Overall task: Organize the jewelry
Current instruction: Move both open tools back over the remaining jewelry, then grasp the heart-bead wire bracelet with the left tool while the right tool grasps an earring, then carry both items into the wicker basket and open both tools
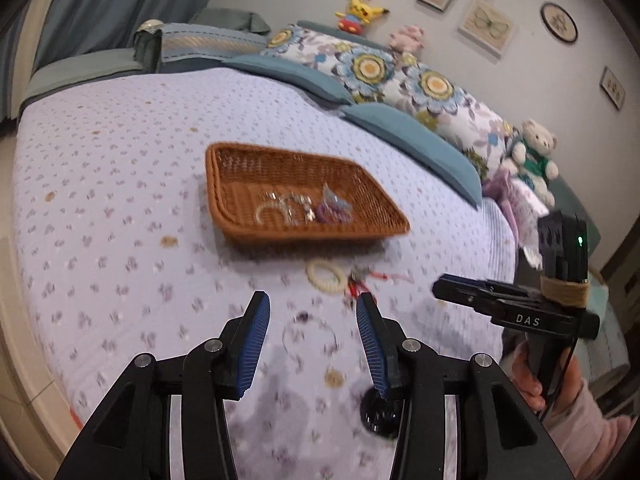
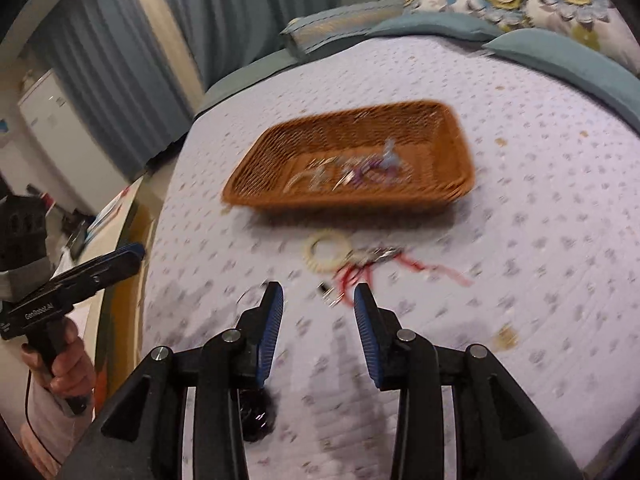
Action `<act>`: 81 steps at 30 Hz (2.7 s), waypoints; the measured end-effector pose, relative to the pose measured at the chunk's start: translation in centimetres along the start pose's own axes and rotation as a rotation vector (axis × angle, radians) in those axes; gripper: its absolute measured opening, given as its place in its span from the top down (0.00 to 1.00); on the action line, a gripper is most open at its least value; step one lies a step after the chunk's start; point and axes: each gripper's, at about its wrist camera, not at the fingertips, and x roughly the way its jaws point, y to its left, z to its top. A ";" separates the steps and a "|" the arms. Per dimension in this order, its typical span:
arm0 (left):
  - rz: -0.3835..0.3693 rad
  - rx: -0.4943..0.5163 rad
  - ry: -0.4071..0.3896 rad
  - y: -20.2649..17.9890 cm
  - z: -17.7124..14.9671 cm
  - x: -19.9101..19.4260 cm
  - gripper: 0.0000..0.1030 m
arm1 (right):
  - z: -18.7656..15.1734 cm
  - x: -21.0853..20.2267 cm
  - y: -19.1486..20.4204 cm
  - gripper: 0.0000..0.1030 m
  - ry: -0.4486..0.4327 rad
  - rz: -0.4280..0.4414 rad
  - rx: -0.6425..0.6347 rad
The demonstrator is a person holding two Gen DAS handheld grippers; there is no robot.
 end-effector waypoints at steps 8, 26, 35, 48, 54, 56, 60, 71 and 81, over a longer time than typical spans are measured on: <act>0.014 0.033 0.095 0.3 -2.4 3.6 0.55 | -0.9 4.0 0.0 0.61 0.054 -0.013 -0.096; 0.113 0.143 0.173 0.1 -2.5 10.2 0.55 | -0.1 9.3 1.6 0.76 0.115 -0.042 -0.278; 0.143 0.279 0.217 -1.1 -2.0 13.2 0.63 | -0.3 10.7 1.1 0.76 0.130 -0.032 -0.276; 0.094 0.317 0.235 -1.5 -1.9 14.6 0.76 | -0.1 11.8 0.5 0.77 0.142 -0.028 -0.248; 0.093 0.321 0.235 -1.7 -1.8 14.8 0.86 | 0.0 12.2 0.8 0.89 0.144 -0.053 -0.252; 0.093 0.319 0.234 -1.7 -1.8 14.9 0.90 | -0.1 12.2 0.9 0.89 0.140 -0.055 -0.253; 0.089 0.315 0.225 -1.7 -1.8 14.8 0.89 | -0.2 11.9 0.9 0.89 0.128 -0.051 -0.254; 0.053 0.250 0.158 -1.7 -2.3 11.3 0.89 | -0.6 8.5 0.1 0.90 0.070 0.013 -0.188; -0.044 0.210 0.030 -2.7 0.3 5.9 0.89 | 0.7 1.5 0.2 0.90 -0.042 0.100 -0.123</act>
